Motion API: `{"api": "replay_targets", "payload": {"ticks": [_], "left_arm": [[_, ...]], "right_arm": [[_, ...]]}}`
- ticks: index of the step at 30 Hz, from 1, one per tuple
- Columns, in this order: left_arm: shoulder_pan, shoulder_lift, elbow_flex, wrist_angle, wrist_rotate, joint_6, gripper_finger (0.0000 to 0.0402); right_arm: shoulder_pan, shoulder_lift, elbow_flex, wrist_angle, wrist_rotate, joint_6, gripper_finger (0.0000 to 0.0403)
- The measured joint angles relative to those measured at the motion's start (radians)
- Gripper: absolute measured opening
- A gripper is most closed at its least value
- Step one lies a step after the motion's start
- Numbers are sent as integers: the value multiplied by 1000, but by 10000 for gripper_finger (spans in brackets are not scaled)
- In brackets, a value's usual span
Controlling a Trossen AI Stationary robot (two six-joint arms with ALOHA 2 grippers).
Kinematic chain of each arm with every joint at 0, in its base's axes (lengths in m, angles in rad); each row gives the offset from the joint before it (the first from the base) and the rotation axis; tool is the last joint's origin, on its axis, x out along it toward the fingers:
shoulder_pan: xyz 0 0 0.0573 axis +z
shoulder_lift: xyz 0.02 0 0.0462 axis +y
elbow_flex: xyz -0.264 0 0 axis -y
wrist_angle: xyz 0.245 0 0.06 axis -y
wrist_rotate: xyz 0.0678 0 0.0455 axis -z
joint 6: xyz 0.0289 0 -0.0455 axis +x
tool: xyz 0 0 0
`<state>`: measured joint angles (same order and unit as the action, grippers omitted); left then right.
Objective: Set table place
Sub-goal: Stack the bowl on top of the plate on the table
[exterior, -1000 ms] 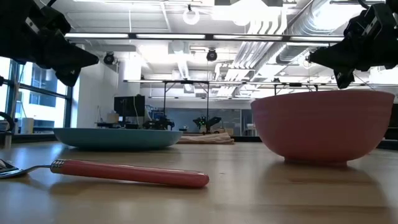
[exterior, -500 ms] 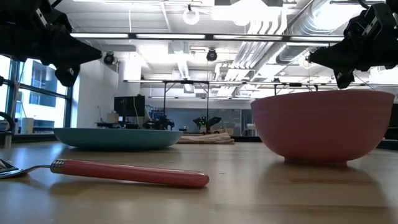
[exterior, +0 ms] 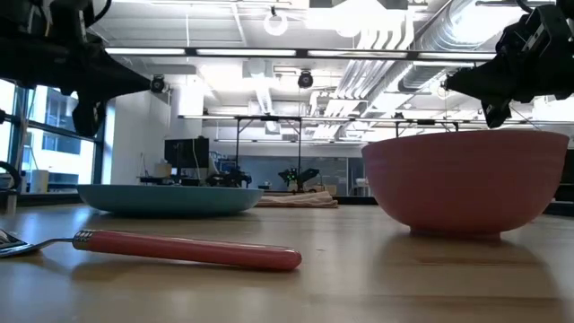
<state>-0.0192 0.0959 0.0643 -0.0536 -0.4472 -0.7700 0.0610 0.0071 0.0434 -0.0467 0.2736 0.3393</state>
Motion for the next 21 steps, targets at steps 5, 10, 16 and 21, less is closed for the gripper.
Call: {"api": "replay_targets", "payload": {"ticks": [5,10,16,21], "left_arm": [[-1,13,0,70,18,-75,3],[-1,147,72,171,30,-45,0],[0,478,319,32,38,-11,0],[4,809,584,-334,20,-48,0]], "right_arm": [[0,0,-1,16,29,2,0],[-1,0,-1,146,101,123,0],[-4,33,70,169,126,158,0],[-4,152,224,77,179,155,0]]}}
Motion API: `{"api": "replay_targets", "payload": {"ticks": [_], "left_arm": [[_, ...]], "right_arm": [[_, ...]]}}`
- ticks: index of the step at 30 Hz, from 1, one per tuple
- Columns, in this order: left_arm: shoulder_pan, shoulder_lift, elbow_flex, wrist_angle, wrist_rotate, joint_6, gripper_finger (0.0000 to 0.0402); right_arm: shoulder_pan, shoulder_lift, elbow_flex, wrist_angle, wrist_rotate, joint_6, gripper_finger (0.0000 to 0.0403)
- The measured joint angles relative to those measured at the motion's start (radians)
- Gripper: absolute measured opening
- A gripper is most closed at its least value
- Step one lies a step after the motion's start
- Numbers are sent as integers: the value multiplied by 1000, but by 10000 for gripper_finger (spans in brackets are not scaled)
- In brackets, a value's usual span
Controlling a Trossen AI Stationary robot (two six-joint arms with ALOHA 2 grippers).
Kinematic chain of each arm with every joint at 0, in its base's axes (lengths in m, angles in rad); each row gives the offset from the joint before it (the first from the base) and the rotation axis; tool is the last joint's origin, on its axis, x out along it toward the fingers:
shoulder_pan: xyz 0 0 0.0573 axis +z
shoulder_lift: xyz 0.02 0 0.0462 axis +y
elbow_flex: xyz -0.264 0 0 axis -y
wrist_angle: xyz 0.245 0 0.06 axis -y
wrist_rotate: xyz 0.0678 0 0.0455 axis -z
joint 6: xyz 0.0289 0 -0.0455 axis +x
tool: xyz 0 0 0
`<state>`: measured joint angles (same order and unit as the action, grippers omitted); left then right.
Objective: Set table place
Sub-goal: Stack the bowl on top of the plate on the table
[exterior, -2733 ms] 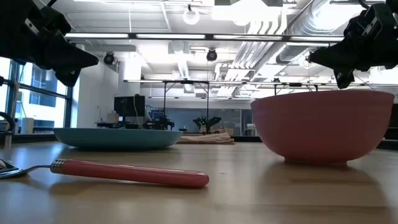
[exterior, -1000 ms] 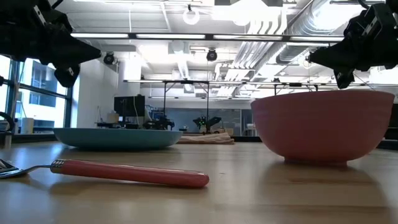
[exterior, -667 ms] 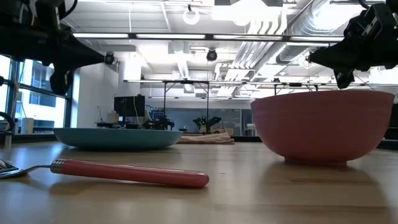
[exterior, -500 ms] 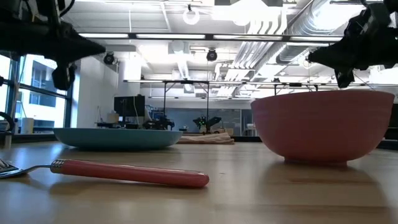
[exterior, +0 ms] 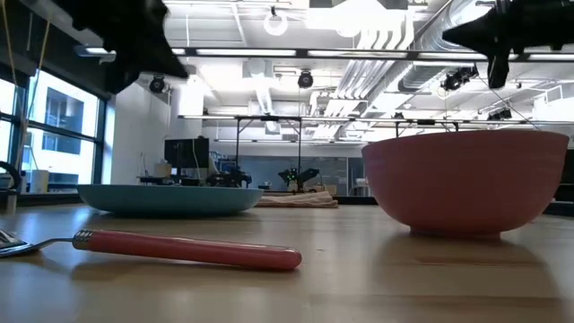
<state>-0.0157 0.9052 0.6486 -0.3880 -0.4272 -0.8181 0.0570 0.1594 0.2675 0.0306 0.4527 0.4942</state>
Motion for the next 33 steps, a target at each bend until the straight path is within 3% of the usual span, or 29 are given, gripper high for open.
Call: {"api": "replay_targets", "payload": {"ticks": [5,11,15,17,24,33], "left_arm": [[88,289,182,-285,71,-15,0],[221,559,271,-296,229,135,0],[270,693,317,-318,237,209,0],[280,747,334,-339,237,241,0],[268,845,348,-384,233,288,0],[234,854,349,-301,280,292,0]], "right_arm": [[0,210,243,-236,73,-1,0],[0,505,579,-575,266,3,0],[0,687,800,-788,410,3,0],[0,766,906,-881,431,-2,0],[0,947,1165,-1064,406,-20,0],[0,1000,1252,-1074,381,-77,0]]}}
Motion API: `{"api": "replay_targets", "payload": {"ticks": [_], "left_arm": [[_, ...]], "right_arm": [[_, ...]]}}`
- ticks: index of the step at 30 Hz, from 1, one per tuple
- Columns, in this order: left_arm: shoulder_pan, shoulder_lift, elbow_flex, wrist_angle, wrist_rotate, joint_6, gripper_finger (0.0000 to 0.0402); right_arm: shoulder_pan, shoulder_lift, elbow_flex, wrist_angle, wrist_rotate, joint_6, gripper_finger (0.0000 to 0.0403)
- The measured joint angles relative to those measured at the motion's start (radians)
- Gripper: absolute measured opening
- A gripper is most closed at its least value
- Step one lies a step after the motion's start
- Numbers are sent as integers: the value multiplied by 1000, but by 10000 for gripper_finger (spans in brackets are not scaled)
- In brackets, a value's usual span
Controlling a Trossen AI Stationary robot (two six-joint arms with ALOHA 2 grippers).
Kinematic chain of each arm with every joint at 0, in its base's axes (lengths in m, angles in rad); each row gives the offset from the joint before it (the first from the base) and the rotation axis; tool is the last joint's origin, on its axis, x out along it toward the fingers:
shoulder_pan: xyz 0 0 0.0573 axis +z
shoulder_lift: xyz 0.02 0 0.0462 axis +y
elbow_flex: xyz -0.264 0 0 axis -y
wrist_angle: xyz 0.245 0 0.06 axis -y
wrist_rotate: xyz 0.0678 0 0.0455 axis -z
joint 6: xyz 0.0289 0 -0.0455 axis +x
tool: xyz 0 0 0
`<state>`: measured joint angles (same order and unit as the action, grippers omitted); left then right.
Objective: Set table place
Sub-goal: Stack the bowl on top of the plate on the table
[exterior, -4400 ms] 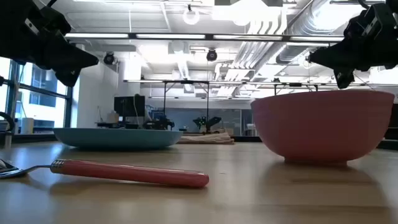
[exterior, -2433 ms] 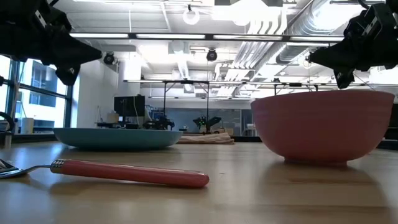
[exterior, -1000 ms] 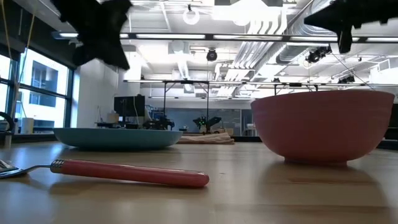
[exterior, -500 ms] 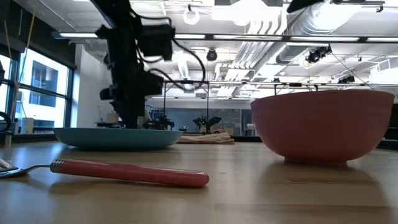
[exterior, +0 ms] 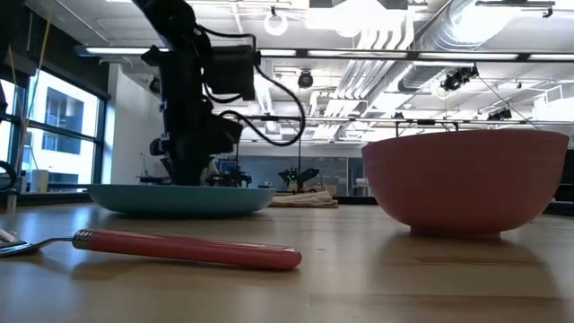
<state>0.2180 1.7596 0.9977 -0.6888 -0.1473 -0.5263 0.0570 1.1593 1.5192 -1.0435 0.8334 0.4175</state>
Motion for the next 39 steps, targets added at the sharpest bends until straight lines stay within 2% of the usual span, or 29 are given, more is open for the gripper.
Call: {"api": "replay_targets", "payload": {"ticks": [5,11,15,18,21,25,32,36,39], "left_arm": [[-56,3,-1,131,76,-39,0],[-119,6,-3,281,95,-113,0],[-129,3,-2,338,94,-156,0],[-127,-22,42,302,92,-157,0],[-127,-63,128,161,64,-128,0],[-128,-124,289,-145,-25,-95,0],[-135,-238,599,-654,-271,-149,0],[-135,-298,721,-847,-369,-211,0],[-134,-347,751,-881,-399,-235,0]], "right_arm": [[0,-3,0,-8,-10,0,0],[0,-3,0,-7,-23,0,0],[0,-3,0,-7,-23,-8,0],[-3,6,-8,-4,-47,1,0],[-28,43,-37,-6,-139,35,0],[-61,140,-111,48,-316,56,0],[-90,399,-192,371,-663,-10,0],[-90,568,-155,528,-812,-62,0],[-90,700,-88,549,-890,-103,0]]}}
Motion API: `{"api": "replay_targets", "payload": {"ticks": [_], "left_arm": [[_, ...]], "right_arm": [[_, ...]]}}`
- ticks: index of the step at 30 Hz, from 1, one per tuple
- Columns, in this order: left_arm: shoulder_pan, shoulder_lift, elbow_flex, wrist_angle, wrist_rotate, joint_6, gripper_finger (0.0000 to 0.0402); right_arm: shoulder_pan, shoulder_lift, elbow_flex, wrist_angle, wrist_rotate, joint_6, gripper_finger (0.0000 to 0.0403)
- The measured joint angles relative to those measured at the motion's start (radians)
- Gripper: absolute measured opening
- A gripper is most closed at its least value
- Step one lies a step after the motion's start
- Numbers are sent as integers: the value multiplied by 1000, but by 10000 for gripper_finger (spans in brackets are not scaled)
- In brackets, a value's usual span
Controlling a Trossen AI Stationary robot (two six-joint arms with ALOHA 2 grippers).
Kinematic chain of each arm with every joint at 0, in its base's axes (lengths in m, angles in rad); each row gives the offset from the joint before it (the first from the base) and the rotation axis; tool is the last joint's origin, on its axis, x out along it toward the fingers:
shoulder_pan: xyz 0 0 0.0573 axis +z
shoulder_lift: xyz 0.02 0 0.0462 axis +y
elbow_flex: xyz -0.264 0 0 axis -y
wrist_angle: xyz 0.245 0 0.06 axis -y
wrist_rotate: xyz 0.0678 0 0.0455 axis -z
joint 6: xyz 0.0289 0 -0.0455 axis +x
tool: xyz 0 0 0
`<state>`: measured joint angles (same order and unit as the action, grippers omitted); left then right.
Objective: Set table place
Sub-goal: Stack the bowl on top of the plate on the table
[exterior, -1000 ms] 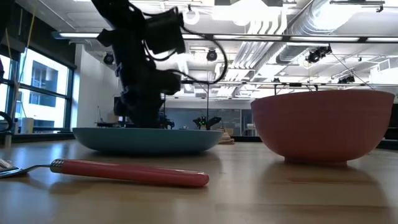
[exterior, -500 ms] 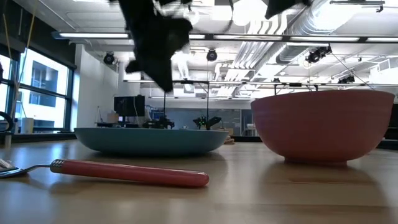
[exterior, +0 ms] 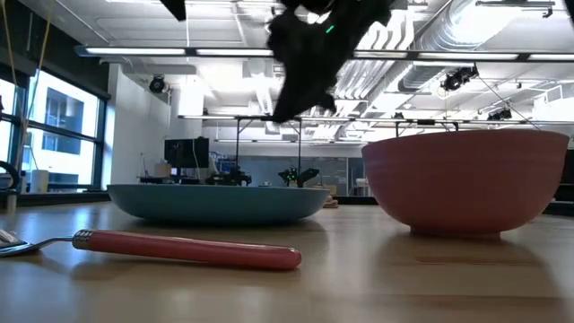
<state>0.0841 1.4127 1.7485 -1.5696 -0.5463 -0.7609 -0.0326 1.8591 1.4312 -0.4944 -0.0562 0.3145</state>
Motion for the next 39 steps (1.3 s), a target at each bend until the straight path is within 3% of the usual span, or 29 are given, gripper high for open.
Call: {"api": "replay_targets", "payload": {"ticks": [7,14,23,33,39], "left_arm": [[0,-75,-2,-2,-12,-3,0],[0,-69,-2,-2,-17,21,0],[0,-66,-3,-2,-21,23,0],[0,-66,-3,-2,-27,27,0],[0,-66,-3,-2,-30,31,0]], "right_arm": [[0,265,191,-111,-66,-125,0],[-1,387,305,-261,-37,-234,0],[-7,380,308,-446,46,-296,0],[-14,373,342,-485,26,-293,0],[-6,263,373,-522,53,-297,0]]}}
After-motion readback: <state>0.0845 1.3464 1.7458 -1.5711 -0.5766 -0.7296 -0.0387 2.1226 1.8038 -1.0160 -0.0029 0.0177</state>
